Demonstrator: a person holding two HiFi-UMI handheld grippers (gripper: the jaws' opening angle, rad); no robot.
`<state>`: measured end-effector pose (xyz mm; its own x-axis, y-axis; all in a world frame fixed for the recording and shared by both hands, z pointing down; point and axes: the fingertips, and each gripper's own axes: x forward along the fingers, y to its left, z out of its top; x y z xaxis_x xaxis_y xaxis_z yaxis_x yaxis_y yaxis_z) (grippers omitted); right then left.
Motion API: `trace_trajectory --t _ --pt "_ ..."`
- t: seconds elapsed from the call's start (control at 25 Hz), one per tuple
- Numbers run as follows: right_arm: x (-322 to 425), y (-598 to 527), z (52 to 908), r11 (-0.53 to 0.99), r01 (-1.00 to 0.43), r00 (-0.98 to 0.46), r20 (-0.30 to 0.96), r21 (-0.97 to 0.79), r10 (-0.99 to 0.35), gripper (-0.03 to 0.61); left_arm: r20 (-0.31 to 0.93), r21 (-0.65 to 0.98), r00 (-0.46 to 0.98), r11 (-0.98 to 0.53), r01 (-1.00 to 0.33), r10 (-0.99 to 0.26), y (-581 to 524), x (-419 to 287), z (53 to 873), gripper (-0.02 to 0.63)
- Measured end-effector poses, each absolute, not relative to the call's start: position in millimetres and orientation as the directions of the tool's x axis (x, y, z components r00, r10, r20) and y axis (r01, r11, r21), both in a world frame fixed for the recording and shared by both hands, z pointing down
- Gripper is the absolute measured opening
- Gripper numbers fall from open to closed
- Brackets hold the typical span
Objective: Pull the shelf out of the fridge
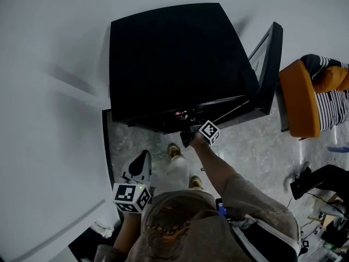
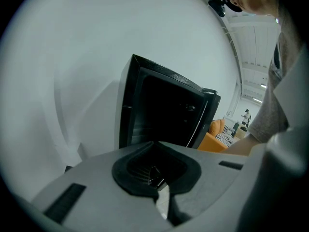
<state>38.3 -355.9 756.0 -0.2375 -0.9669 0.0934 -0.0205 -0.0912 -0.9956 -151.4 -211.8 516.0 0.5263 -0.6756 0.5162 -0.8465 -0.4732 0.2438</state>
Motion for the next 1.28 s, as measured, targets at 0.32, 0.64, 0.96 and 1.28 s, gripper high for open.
trace_trajectory --t 0.32,0.64,0.96,1.28 --pt "38.0 -368.0 764.0 -0.104 -0.027 -0.248 0.107 -0.994 -0.963 0.114 0.531 0.241 0.513 -0.46 -0.854 -0.674 -211.3 -156.7 521.8 0.006" --pt "40.1 -389.6 766.4 -0.104 -0.03 -0.235 0.108 -0.994 -0.966 0.114 0.542 0.243 0.506 -0.451 -0.859 -0.671 -213.3 -160.4 526.2 0.006" --pt "46.2 -412.8 771.3 -0.104 -0.023 -0.206 0.107 -0.994 -0.973 0.114 0.557 0.238 0.5 -0.448 -0.861 -0.663 -213.9 -162.5 530.7 0.006" --pt "41.7 -422.8 781.5 -0.119 -0.044 -0.201 0.125 -0.992 -0.972 0.054 0.566 0.236 0.487 -0.436 -0.869 -0.665 -212.9 -168.2 534.8 0.006"
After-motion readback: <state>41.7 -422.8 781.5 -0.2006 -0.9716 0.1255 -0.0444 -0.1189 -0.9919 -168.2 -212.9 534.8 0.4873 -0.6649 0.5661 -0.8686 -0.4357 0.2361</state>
